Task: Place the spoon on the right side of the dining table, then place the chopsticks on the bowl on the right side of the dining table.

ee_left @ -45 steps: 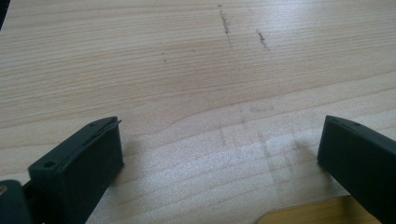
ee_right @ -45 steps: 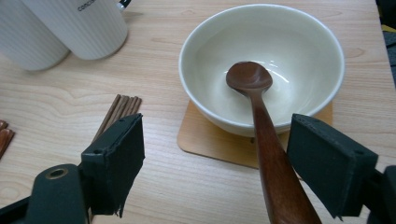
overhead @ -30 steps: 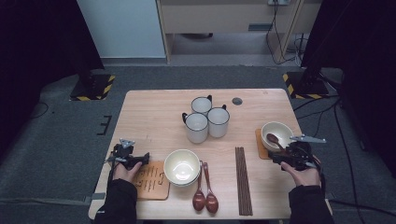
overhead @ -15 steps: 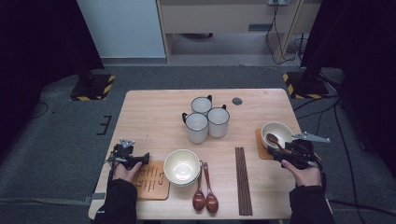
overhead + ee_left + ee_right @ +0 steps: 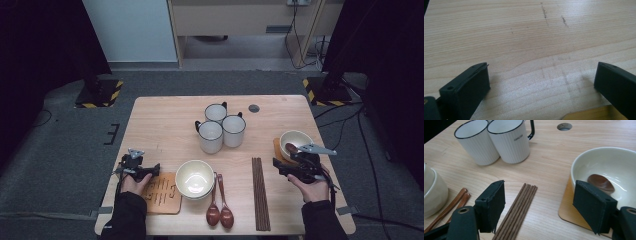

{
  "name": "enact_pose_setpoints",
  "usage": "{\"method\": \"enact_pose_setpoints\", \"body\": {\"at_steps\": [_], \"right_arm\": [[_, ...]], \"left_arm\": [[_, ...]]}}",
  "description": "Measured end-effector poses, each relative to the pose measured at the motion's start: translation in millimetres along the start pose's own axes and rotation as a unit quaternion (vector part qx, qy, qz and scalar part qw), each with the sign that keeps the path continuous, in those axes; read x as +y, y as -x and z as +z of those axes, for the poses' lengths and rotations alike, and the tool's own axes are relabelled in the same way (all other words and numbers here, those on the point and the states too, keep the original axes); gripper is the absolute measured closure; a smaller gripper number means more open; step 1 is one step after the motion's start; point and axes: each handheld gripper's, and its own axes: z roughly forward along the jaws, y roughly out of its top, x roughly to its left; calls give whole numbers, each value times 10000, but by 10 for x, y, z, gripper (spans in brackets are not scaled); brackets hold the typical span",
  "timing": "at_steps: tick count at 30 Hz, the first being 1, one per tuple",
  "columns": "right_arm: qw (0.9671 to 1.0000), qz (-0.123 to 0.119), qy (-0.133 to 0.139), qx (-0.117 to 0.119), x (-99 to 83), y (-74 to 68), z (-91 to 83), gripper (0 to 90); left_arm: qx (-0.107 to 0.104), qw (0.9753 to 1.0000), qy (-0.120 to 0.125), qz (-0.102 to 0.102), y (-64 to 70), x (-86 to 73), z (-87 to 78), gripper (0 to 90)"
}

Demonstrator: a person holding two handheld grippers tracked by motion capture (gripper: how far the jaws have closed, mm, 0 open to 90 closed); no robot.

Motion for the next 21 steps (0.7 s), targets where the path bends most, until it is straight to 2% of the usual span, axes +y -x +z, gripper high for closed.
{"method": "enact_pose_setpoints", "body": {"at_steps": [15, 21], "right_arm": [[9998, -174, -119, -4, -113, -155, 151, 286], [9993, -321, -172, -54, -169, -207, 183, 318]], "left_arm": [[-1, 10000, 0, 0, 0, 0, 0, 0], [0, 10000, 0, 0, 0, 0, 0, 0]]}}
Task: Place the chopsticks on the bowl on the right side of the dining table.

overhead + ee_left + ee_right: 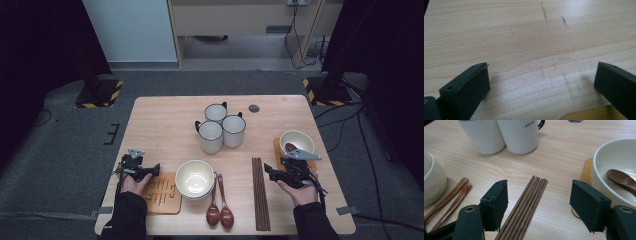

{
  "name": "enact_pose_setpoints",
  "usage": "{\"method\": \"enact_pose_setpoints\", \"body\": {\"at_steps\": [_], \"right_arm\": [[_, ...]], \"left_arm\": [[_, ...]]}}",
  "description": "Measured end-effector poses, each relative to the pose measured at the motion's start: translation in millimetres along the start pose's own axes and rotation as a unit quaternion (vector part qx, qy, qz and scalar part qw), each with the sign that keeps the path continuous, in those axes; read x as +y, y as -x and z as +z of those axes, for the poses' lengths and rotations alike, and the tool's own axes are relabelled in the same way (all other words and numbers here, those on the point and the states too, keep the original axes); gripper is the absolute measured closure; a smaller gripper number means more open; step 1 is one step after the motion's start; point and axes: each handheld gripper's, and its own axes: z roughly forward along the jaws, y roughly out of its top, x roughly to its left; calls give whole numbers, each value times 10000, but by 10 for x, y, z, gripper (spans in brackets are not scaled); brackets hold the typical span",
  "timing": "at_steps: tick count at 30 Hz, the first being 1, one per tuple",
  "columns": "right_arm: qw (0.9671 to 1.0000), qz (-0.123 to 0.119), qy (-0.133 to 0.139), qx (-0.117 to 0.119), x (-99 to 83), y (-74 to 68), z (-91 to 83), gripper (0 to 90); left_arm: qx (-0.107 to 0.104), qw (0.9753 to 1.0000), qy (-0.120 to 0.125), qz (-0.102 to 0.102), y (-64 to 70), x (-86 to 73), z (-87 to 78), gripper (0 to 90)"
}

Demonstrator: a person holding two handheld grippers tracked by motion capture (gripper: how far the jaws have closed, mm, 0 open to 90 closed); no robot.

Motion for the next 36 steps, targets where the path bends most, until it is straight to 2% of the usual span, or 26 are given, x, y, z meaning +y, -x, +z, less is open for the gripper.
{"method": "enact_pose_setpoints", "body": {"at_steps": [6, 23, 36], "right_arm": [[9998, -158, -105, -46, -61, -63, 60, 336], [9991, -196, -373, -84, -285, -84, 131, 364], [9977, -286, -599, -107, -375, -88, 216, 405]], "left_arm": [[0, 10000, 0, 0, 0, 0, 0, 0], [-1, 10000, 2, -2, 0, 0, 0, 0], [-1, 10000, 0, 0, 0, 0, 0, 0]]}}
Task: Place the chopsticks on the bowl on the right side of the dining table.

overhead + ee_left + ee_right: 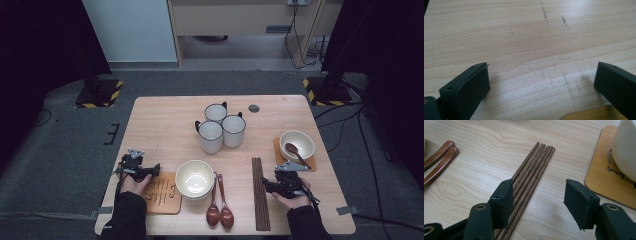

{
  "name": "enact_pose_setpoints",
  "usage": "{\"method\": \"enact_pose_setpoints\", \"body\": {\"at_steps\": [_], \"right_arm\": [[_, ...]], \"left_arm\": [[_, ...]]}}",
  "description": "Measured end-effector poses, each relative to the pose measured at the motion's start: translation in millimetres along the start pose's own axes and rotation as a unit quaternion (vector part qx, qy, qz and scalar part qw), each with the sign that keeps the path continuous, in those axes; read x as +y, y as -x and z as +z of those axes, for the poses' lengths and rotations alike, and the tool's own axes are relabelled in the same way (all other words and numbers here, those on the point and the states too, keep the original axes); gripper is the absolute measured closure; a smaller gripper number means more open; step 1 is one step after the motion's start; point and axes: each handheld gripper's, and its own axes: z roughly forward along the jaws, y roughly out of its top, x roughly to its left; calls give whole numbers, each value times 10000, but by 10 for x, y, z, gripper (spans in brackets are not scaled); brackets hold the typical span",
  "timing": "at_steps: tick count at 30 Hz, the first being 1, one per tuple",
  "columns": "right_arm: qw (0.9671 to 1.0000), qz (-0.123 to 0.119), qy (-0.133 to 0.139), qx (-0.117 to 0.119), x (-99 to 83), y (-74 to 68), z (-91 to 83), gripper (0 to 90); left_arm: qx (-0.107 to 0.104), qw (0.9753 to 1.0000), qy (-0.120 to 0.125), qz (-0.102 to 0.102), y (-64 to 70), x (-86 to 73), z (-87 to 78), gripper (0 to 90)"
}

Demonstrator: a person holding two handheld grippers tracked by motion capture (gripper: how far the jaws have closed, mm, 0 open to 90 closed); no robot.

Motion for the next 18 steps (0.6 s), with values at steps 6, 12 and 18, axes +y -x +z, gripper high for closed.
{"method": "enact_pose_setpoints", "body": {"at_steps": [6, 12, 18], "right_arm": [[9999, -39, -105, -6, -21, -7, 44, 421], [9998, -34, -217, 0, -43, 4, 88, 446], [9995, -32, -326, 0, -56, 2, 121, 473]], "left_arm": [[0, 10000, -1, 1, 0, 0, 0, 0], [1, 10000, 0, 0, 0, 0, 0, 0], [0, 10000, 0, 0, 0, 0, 0, 0]]}}
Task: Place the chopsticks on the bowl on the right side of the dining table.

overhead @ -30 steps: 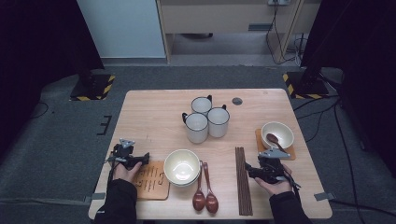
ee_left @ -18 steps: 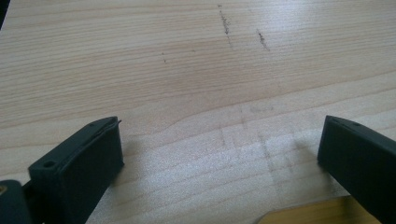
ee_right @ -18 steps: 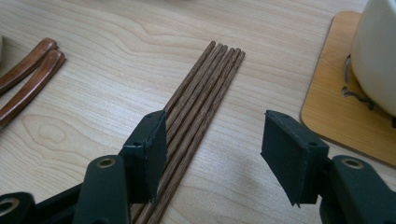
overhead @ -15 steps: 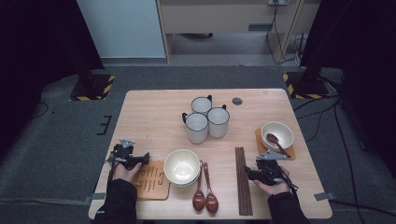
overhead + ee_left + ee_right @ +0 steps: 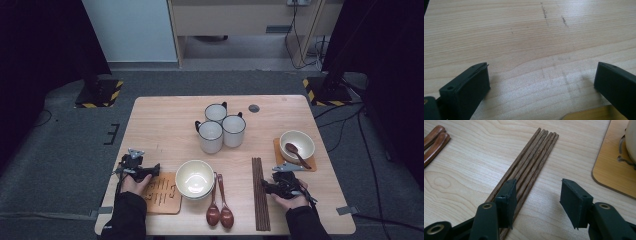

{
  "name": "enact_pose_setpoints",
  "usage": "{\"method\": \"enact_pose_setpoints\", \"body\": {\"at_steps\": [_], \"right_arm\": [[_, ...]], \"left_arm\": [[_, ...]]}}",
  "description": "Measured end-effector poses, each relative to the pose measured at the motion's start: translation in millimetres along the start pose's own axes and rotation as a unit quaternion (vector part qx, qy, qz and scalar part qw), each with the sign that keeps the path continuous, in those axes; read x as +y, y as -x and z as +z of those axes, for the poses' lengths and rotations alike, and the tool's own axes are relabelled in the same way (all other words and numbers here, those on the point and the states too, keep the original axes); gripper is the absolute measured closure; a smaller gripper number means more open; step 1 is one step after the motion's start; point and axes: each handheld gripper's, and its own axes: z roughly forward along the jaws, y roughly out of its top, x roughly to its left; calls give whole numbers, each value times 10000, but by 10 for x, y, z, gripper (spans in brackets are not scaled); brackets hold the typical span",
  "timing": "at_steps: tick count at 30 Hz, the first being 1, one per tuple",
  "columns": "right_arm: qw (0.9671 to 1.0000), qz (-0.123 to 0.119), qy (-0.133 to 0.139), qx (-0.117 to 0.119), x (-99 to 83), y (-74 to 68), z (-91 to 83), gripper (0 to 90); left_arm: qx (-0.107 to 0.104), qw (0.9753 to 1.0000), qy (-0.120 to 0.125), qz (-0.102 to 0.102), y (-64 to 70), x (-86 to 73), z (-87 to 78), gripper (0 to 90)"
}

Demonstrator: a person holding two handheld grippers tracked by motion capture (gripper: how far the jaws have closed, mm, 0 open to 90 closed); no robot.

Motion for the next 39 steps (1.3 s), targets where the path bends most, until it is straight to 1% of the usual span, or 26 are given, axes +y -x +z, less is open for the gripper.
{"method": "enact_pose_setpoints", "body": {"at_steps": [4, 11, 19, 24, 31, 39], "right_arm": [[10000, 13, -78, 24, -3, -3, 13, 504], [9998, -53, -188, 59, -4, -15, 29, 547], [9996, -79, -258, 77, -2, -19, 41, 593], [9993, -86, -340, 91, 2, -26, 47, 641], [9991, -161, -390, 83, 8, -37, 43, 720], [9989, -164, -423, 67, 9, -21, 37, 762]], "left_arm": [[0, 10000, 0, -1, 0, 0, 0, 0], [0, 10000, 0, 0, 0, 0, 0, 0], [-1, 10000, 0, 0, 0, 0, 0, 0], [-1, 10000, -1, 1, 0, 0, 0, 0], [0, 10000, -1, 1, 0, 0, 0, 0], [0, 10000, 0, 0, 0, 0, 0, 0]]}}
